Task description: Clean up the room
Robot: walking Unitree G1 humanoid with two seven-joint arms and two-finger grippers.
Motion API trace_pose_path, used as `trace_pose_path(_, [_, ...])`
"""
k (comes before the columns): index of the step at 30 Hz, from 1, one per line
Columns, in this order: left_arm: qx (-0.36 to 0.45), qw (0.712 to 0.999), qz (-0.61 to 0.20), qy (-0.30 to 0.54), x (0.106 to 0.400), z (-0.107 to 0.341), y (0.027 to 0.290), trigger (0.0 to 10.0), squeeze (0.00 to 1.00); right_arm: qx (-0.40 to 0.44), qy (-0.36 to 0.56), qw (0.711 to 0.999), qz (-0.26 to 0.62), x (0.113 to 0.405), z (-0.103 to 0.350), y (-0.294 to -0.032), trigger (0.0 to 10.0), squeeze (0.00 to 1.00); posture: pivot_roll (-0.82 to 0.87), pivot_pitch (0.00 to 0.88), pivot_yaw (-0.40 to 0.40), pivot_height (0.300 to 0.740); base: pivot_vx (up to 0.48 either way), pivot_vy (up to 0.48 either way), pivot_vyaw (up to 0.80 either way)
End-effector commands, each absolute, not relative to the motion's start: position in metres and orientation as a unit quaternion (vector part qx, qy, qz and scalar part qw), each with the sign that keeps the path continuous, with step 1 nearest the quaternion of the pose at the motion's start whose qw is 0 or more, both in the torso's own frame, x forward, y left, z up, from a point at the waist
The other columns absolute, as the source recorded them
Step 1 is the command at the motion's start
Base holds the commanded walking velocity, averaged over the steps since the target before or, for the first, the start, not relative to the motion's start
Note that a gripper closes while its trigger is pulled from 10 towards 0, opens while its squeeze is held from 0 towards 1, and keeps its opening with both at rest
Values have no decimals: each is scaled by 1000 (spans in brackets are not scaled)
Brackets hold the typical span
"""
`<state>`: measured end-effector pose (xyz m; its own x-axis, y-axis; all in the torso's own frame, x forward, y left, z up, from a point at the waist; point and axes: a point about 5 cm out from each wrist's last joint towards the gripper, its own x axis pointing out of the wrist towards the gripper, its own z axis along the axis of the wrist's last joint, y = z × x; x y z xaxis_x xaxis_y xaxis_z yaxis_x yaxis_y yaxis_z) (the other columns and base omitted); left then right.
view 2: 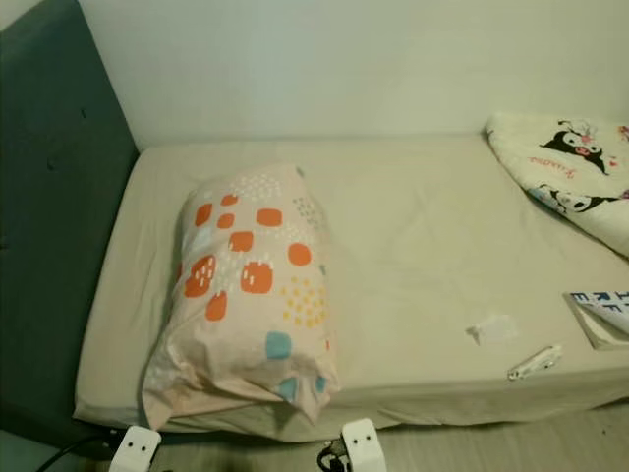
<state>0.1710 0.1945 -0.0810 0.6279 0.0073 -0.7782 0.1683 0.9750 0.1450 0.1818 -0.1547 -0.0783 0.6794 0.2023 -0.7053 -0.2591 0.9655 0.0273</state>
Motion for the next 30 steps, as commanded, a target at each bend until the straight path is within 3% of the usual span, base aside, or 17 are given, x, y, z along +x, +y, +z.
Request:
trace_pose_path(1, [104, 891, -44, 440, 163, -85, 195, 10000, 0, -37, 391, 911, 122, 174, -82, -157, 10000, 0, 38, 37, 27, 740, 0, -439, 0])
trace_pose_path(30, [111, 892, -47, 436, 163, -87, 195, 10000, 0, -42, 392, 910, 126, 173, -84, -157, 10000, 0, 40, 38, 26, 740, 0, -396, 0])
